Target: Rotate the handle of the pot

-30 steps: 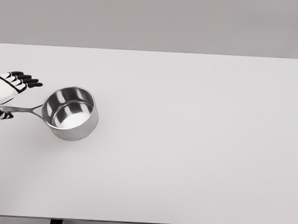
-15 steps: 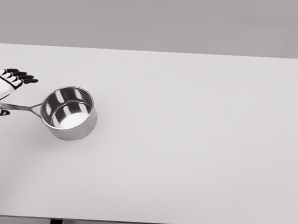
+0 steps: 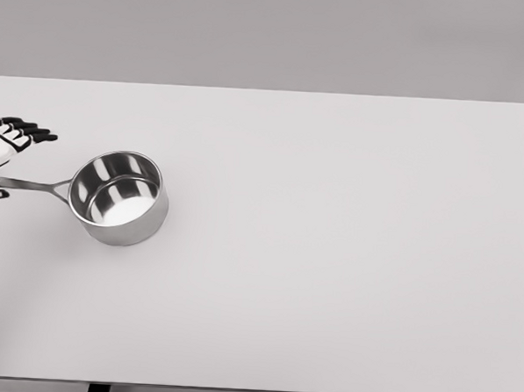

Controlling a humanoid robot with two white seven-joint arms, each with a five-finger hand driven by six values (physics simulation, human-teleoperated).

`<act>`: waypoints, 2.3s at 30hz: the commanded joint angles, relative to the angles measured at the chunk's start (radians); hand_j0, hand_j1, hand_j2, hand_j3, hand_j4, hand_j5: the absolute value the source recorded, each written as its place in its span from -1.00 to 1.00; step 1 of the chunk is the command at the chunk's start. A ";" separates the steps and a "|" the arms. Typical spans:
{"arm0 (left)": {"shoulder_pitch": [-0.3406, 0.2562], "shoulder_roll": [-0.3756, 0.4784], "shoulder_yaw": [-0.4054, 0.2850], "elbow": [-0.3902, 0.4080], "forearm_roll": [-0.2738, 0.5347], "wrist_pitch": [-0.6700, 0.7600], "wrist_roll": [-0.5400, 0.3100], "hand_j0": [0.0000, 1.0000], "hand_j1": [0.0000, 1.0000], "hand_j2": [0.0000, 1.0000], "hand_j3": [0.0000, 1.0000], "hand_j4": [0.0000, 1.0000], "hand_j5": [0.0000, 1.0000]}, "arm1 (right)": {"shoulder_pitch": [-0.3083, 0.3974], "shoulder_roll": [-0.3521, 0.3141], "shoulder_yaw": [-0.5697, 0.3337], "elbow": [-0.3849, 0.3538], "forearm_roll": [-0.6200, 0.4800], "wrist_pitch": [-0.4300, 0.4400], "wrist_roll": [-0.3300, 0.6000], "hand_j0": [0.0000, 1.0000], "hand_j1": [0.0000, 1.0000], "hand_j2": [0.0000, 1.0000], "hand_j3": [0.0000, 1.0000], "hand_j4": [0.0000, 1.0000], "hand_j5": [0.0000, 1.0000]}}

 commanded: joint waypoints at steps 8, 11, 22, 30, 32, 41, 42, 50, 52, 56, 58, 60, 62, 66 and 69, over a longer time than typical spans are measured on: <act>-0.017 0.001 0.000 0.030 0.005 0.001 0.001 1.00 1.00 1.00 1.00 1.00 1.00 | 0.000 0.000 0.000 0.000 0.000 0.000 0.000 1.00 1.00 1.00 1.00 1.00 1.00; -0.018 0.001 0.000 0.037 0.005 0.001 0.001 1.00 1.00 1.00 1.00 1.00 1.00 | 0.000 0.000 0.000 0.000 0.000 0.000 0.000 1.00 1.00 1.00 1.00 1.00 1.00; -0.041 0.001 0.002 0.067 0.005 0.001 0.001 1.00 1.00 1.00 1.00 1.00 1.00 | 0.000 0.000 0.000 0.000 0.000 0.000 0.000 1.00 1.00 1.00 1.00 1.00 1.00; -0.051 0.001 -0.012 0.070 0.005 0.001 0.001 1.00 1.00 1.00 1.00 1.00 1.00 | 0.000 0.000 0.000 0.000 0.000 0.000 0.000 1.00 1.00 1.00 1.00 1.00 1.00; -0.051 0.000 -0.014 0.069 0.007 0.001 0.001 1.00 1.00 1.00 1.00 1.00 1.00 | 0.000 0.000 0.000 0.000 0.000 0.000 0.000 1.00 1.00 1.00 1.00 1.00 1.00; -0.054 -0.036 -0.035 0.058 -0.007 0.001 0.001 1.00 1.00 1.00 1.00 1.00 1.00 | 0.000 0.000 0.000 0.000 0.000 0.000 0.000 1.00 1.00 1.00 1.00 1.00 1.00; -0.058 -0.048 -0.037 0.058 -0.007 0.001 0.001 1.00 1.00 1.00 1.00 1.00 1.00 | 0.000 0.000 0.000 0.000 0.000 0.000 0.000 1.00 1.00 1.00 1.00 1.00 1.00; -0.058 -0.048 -0.037 0.064 -0.018 0.001 0.001 1.00 1.00 1.00 1.00 1.00 1.00 | 0.000 0.000 0.000 0.000 0.000 -0.002 0.000 1.00 1.00 1.00 1.00 1.00 1.00; -0.052 -0.040 -0.035 0.057 -0.012 0.001 0.002 1.00 1.00 1.00 1.00 1.00 1.00 | 0.000 0.000 0.000 0.000 0.000 0.000 0.000 1.00 1.00 1.00 1.00 1.00 1.00; -0.043 -0.040 -0.034 0.000 -0.007 0.001 0.002 1.00 1.00 1.00 1.00 1.00 1.00 | 0.000 0.000 0.000 0.000 0.000 0.000 0.000 1.00 1.00 1.00 1.00 1.00 1.00; -0.041 -0.040 -0.032 -0.035 -0.004 0.001 0.002 1.00 1.00 1.00 1.00 1.00 1.00 | 0.000 0.000 0.000 0.000 0.000 0.000 0.000 1.00 1.00 1.00 1.00 1.00 1.00; -0.028 -0.040 -0.027 -0.086 0.013 0.001 0.007 1.00 1.00 1.00 1.00 1.00 1.00 | 0.000 0.000 0.000 0.000 0.000 -0.002 0.000 1.00 1.00 1.00 1.00 1.00 1.00; 0.008 -0.030 -0.024 -0.132 0.042 0.001 0.011 1.00 1.00 1.00 1.00 1.00 1.00 | 0.000 0.000 0.000 0.000 0.000 0.000 0.000 1.00 1.00 1.00 1.00 1.00 1.00; 0.029 -0.014 -0.018 -0.160 0.053 0.001 0.011 1.00 1.00 1.00 1.00 1.00 1.00 | 0.000 0.000 0.000 0.000 0.000 0.000 0.000 1.00 1.00 1.00 1.00 1.00 1.00; 0.031 -0.014 -0.015 -0.163 0.053 0.001 0.011 1.00 1.00 1.00 1.00 1.00 1.00 | 0.000 0.000 0.000 0.000 0.000 0.000 0.000 1.00 1.00 1.00 1.00 1.00 1.00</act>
